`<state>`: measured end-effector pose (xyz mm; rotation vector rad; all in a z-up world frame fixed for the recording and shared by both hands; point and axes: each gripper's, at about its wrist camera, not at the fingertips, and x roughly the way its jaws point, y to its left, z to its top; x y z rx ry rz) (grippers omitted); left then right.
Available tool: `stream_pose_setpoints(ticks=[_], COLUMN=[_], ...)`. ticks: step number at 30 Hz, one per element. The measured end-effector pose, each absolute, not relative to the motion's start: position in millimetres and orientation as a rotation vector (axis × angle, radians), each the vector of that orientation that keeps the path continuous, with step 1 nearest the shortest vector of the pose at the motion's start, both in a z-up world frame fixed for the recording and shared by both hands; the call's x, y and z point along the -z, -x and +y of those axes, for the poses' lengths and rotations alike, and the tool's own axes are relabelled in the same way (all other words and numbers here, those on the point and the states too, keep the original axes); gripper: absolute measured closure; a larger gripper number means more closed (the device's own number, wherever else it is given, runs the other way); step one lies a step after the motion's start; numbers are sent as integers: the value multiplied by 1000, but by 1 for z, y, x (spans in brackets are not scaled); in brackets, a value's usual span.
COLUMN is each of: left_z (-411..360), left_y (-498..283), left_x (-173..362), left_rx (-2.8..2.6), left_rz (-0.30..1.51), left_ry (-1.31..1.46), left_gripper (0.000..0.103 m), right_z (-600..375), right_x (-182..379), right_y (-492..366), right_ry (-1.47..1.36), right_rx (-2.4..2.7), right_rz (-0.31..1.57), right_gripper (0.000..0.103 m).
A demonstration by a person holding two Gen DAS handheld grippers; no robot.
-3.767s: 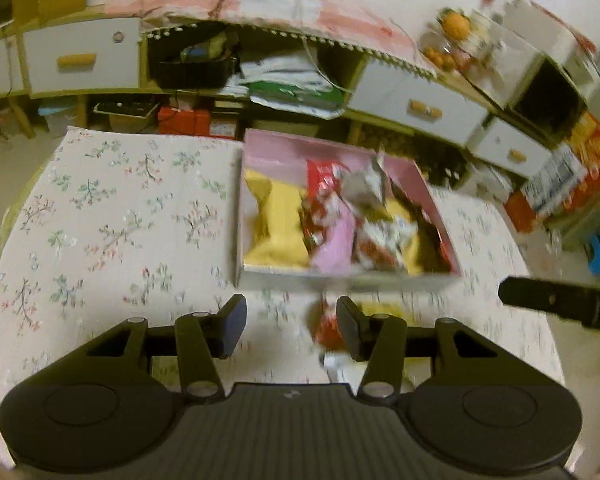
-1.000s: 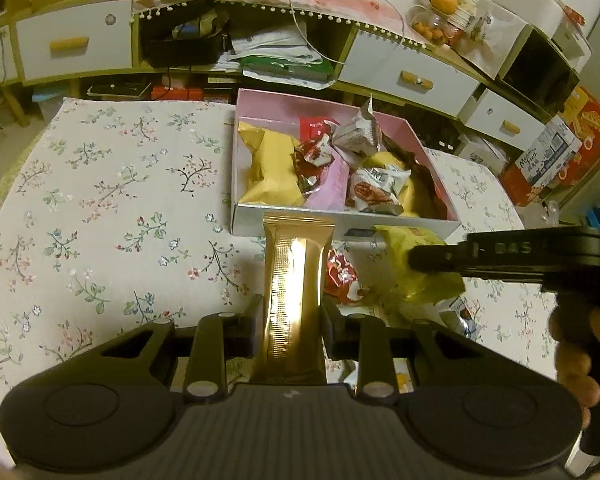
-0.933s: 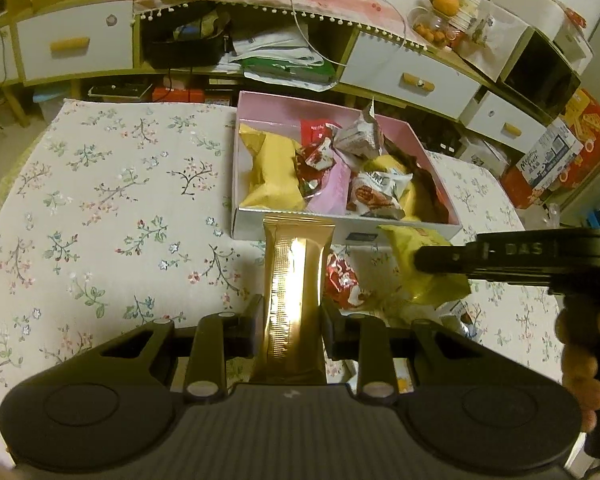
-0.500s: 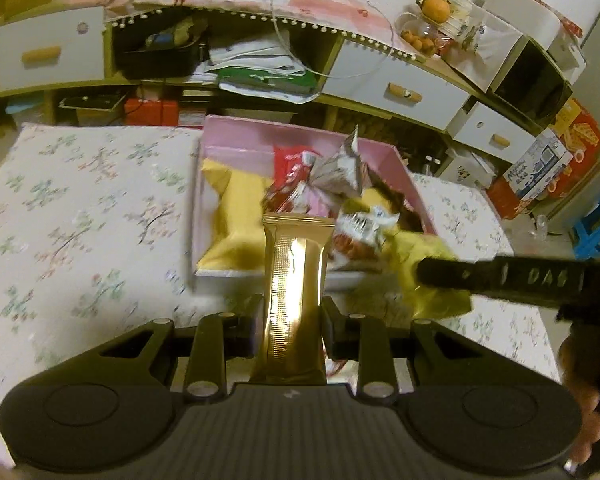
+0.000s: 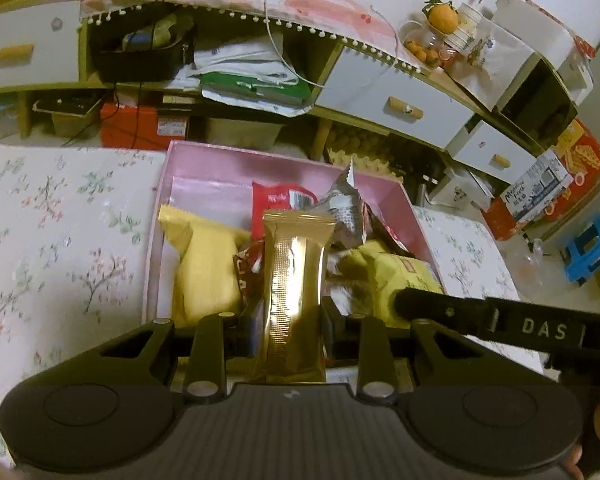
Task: Organize snacks
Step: 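Carry the gold bar into the box with the left gripper while the right gripper carries a yellow packet in, then grasp the square cake packet with the left gripper while the right gripper grasps a truffle chocolate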
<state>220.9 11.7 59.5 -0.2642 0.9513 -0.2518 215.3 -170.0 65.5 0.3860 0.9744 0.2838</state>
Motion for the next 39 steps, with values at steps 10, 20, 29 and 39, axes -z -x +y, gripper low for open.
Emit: stream_pose_setpoints(ticks=[10, 20, 29, 39], left_z=[3, 12, 30, 37], left_y=[-235, -222, -198, -146], left_x=[-56, -81, -101, -105], left_rx=[229, 232, 218, 222], left_rz=[914, 879, 849, 901], left_ry=[220, 226, 224, 153], left_gripper=[69, 57, 57, 55], right_z=[-162, -173, -174, -172], right_x=[-65, -83, -98, -122], right_y=[-220, -216, -199, -153], right_ry=[-327, -385, -331, -201], right_rx=[-308, -286, -280, -338], right_rz=[904, 872, 891, 876], right_gripper=[75, 73, 71, 64])
